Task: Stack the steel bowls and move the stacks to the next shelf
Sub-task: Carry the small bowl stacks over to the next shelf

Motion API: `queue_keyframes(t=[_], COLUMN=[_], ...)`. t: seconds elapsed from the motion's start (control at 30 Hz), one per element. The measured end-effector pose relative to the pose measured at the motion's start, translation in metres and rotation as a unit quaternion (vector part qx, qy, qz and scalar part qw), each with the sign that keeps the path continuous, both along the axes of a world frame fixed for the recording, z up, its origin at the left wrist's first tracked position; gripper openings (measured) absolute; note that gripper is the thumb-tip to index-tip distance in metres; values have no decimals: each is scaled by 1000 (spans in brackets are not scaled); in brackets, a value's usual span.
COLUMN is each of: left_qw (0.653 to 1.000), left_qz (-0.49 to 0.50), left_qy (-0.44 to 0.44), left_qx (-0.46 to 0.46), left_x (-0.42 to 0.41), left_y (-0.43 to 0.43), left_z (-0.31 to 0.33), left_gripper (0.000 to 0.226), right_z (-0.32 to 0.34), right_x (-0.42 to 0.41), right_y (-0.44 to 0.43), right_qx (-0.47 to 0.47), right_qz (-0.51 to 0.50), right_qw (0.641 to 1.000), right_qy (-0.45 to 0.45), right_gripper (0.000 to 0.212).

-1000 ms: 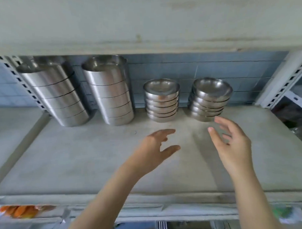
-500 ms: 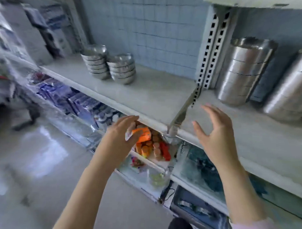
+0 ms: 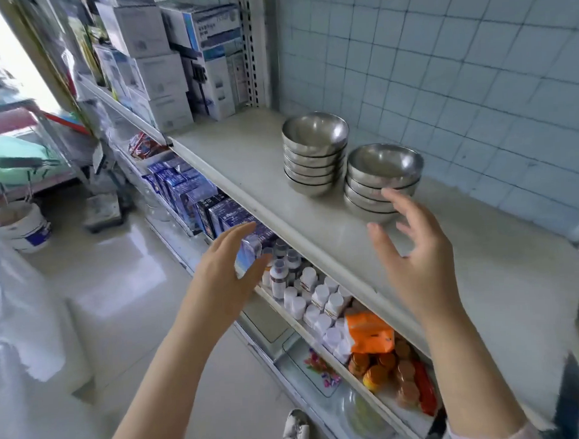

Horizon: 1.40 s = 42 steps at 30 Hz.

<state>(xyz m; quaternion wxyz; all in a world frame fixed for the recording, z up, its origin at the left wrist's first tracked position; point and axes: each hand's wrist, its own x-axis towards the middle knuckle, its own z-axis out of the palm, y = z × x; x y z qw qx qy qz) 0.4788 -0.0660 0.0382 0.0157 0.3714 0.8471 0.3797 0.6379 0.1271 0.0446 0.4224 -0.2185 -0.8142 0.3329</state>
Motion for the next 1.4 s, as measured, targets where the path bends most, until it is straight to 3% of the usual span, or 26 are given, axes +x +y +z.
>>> queue_keyframes(t=[0.17,0.27,0.47,0.67,0.87,0.97,1.1,1.27,1.4], left_qw=[999,990,946,875,821,795,783,770,762], left_qz=[-30,-78,-241,-382,-487,-524,-541,-545,-569], left_qy=[-37,-112,-215,-298,-296,-304,-307,-331,-308], left_qx=[4,16,5,19,-19,-29,-23,-4,13], left_x=[-81,-119,-182,-232,-270,-287,-297,-295,-279], left_y=[41,73,171,213,197,188,182,171,160], left_z=[-5,-12,-38,-60,-54,-46,-44,-36,-21], left_gripper=[67,85,128,118,104,95,93,106,108], right_z=[15,15,3,-11,-25,-31,-29,-11,9], right_x=[-82,-112,-155,-187,-211,-223,-235,-240,-227], right_y=[13,15,17,10,-4,-18,-31,-53,-79], right_qx=[-87,-139,-174,-196,-235,-252,-251,-240,-213], right_qz=[50,72,-38,-161,-189,-192,-230,-272,-312], right_qw=[995,988,983,966,951,944,934,925,918], right_qy=[26,5,34,53,74,87,105,119,121], right_gripper=[47,55,71,73,86,77,77,60,75])
